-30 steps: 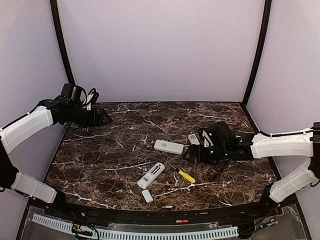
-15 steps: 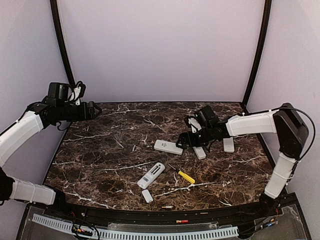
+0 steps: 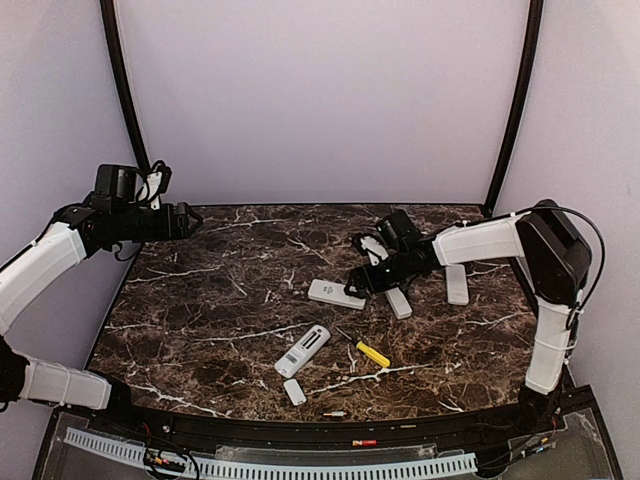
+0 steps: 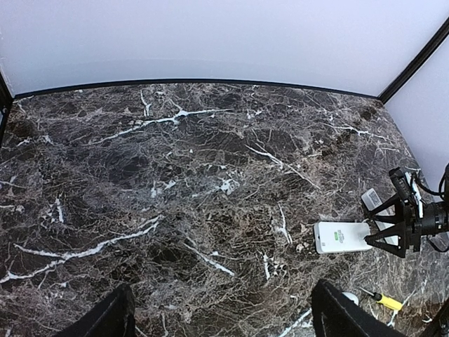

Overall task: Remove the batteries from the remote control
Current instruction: Pick up the remote control from the center of the board.

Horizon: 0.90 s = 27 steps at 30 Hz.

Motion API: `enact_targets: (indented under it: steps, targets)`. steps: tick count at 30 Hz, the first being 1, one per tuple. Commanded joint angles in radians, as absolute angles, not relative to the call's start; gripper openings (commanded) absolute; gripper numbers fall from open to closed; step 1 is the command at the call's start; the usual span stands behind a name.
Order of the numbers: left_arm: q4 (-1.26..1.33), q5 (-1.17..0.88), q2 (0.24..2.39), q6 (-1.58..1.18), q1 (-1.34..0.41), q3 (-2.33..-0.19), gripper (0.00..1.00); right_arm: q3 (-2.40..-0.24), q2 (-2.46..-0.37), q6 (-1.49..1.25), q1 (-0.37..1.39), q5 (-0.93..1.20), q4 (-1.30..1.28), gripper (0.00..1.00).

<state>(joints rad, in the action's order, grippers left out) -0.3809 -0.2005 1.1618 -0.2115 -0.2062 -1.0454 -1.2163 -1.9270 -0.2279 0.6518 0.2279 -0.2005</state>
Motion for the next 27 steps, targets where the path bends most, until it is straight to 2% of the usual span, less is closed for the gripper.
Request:
enact_targets:
  steps: [1, 10, 27]
  targets:
    - [-0.384, -0.201, 1.170, -0.187, -0.202, -1.041, 0.86, -1.240, -1.955, -0.189, 0.646, 0.237, -0.197, 0.80]
    - [-0.391, -0.200, 1.182, -0.187, -0.202, -1.046, 0.86, -1.226, -1.963, -0.161, 0.654, 0.205, -0.192, 0.73]
    - [-0.392, -0.196, 1.175, -0.184, -0.203, -1.044, 0.86, -1.264, -2.000, -0.040, 0.734, 0.203, -0.250, 0.75]
